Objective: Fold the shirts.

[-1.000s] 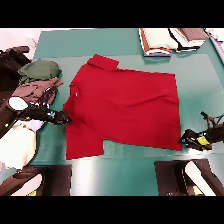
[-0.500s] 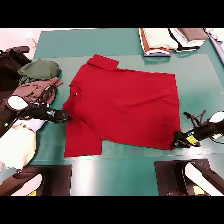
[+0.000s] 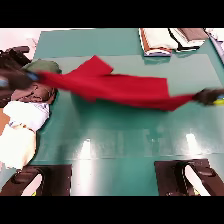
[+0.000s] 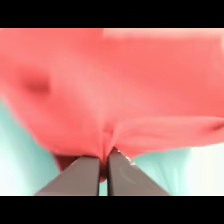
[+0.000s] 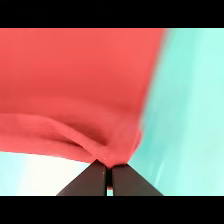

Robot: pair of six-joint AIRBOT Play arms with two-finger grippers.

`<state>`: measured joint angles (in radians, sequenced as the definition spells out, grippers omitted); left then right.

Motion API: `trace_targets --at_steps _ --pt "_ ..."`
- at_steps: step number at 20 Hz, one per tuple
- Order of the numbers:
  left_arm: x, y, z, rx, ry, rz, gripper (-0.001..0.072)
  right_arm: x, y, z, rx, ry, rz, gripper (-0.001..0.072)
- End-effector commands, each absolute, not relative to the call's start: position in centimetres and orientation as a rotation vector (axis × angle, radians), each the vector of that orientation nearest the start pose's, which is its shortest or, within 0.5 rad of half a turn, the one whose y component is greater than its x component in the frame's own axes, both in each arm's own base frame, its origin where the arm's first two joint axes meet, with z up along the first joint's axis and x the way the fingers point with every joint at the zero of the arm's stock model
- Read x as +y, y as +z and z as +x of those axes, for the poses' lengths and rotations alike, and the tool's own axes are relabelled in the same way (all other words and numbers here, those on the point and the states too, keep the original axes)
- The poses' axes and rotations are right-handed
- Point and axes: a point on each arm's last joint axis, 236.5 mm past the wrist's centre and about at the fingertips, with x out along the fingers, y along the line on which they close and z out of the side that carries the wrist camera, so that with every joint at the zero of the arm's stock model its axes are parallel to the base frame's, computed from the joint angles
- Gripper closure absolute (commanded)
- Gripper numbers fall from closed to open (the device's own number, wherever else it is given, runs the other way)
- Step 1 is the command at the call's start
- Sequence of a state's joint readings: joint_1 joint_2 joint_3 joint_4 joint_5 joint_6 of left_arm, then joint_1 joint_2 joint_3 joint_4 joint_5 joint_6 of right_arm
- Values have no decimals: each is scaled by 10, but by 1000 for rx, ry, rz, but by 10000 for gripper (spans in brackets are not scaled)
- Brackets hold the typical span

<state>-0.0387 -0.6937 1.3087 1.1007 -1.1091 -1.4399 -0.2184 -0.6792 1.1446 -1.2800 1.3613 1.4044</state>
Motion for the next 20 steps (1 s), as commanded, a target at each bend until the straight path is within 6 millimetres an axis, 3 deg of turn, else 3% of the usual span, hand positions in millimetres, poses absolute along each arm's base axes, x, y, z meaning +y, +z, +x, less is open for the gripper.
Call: trace_targets --at_steps 1,3,5,7,9,11,12,14,16,18,20 --pt "-88 482 215 20 -380 -133 681 11 358 252 401 78 18 697" --pt "-84 546 165 -168 -385 -107 681 6 411 231 270 31 -31 697" --pt "-79 588 127 -320 -376 -93 681 1 448 216 195 -6 -57 697" --pt "-70 599 117 -363 -339 -79 682 -2 465 209 193 -23 -66 697" --pt "-63 581 139 -273 -301 -87 682 -2 470 211 223 -18 -70 697" --pt "-66 540 184 -78 -293 -72 681 -5 461 227 289 -12 -51 697" --pt "-69 509 213 58 -297 -67 681 -7 450 237 335 -11 -34 697" --pt "-75 443 264 338 -311 -60 681 -11 413 266 457 4 -8 697" --pt "-80 376 314 589 -326 -51 680 -17 357 301 625 18 26 697" --pt "-85 312 366 751 -332 -87 680 -20 288 332 819 36 61 697" --pt "-90 233 407 916 -328 -137 680 -24 211 354 1025 48 105 697"
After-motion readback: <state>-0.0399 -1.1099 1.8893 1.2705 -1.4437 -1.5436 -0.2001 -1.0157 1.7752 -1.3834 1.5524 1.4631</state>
